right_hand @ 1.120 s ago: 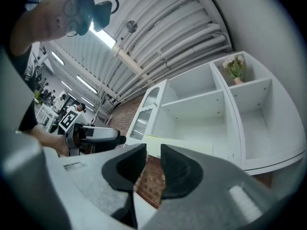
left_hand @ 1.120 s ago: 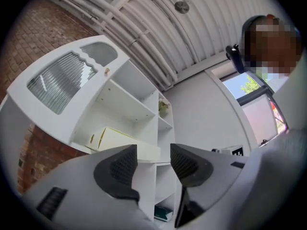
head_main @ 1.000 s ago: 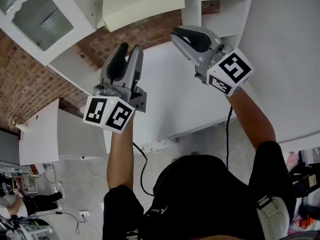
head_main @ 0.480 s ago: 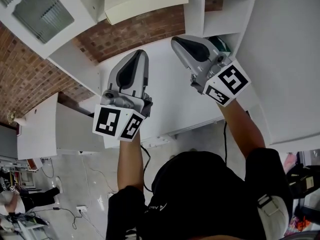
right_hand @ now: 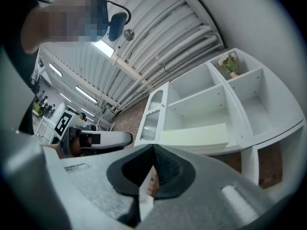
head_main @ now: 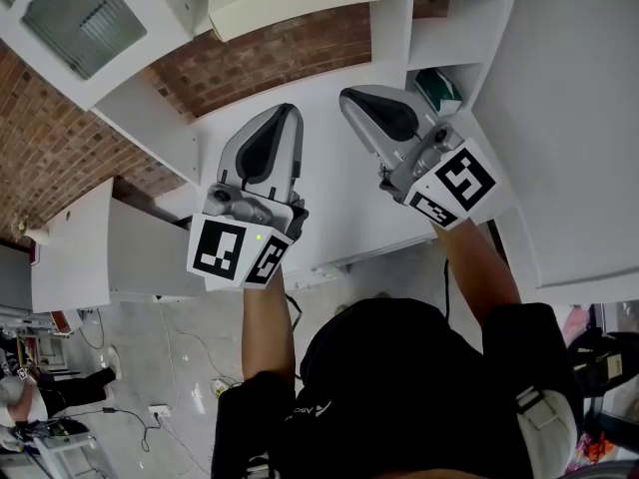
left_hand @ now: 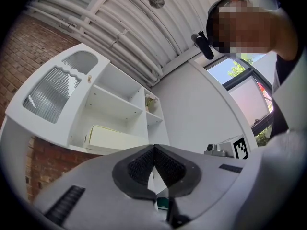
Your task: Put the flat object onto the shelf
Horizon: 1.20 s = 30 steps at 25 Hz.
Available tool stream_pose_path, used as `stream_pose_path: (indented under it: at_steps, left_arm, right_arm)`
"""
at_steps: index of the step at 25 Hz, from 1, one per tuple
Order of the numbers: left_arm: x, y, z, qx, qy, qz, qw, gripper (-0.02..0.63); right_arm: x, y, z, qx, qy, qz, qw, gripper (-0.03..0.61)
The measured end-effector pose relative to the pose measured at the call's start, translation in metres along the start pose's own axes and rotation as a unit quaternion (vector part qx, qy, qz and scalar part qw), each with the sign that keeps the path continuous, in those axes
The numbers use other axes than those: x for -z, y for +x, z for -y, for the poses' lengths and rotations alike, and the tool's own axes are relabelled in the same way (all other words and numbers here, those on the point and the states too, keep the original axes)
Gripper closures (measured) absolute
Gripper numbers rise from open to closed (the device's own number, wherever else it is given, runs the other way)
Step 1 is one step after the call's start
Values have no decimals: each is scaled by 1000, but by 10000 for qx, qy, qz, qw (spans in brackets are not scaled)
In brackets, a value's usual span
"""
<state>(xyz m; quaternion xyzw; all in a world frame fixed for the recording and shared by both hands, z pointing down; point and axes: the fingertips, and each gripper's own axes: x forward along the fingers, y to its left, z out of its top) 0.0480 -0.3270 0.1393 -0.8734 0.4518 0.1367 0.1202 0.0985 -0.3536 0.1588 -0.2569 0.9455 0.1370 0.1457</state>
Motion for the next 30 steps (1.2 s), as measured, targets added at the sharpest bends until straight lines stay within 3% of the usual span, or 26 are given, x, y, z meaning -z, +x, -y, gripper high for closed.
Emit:
stream_pose_path:
  at_steps: [30]
  left_arm:
    - [18,0,-10,139,-153,-133,9997,615]
  right_arm:
    - [12,0,7,73,-137,-206,9997,578]
